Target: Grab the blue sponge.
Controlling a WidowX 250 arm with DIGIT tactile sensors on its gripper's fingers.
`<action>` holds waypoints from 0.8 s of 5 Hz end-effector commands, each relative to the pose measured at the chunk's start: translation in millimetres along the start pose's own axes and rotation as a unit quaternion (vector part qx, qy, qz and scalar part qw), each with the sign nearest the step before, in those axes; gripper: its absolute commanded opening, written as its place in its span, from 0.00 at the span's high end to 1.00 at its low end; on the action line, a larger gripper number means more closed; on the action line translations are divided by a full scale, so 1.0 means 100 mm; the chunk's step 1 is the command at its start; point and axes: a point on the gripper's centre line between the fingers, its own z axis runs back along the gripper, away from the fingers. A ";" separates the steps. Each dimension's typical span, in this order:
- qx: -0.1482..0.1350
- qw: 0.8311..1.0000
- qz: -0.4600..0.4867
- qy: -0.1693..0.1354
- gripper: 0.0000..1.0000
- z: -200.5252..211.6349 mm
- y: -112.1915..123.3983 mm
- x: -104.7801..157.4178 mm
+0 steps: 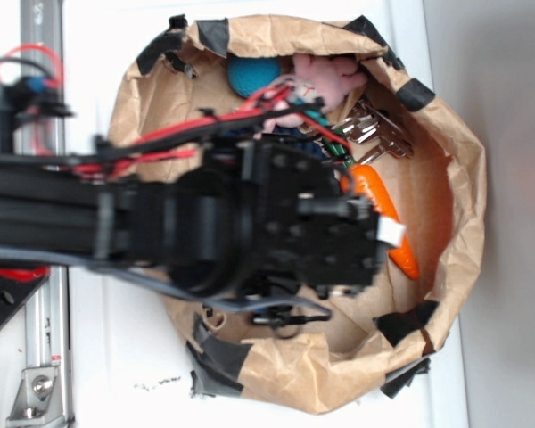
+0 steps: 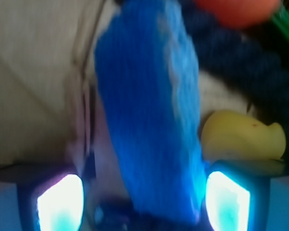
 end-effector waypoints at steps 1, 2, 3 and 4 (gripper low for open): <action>0.017 0.998 -0.055 0.001 1.00 -0.07 -0.12 0.10; 0.023 0.998 -0.060 -0.002 1.00 -0.07 -0.15 0.08; 0.029 0.998 -0.058 -0.006 1.00 -0.05 -0.17 0.04; 0.027 0.997 -0.051 -0.046 1.00 0.40 -0.08 -0.01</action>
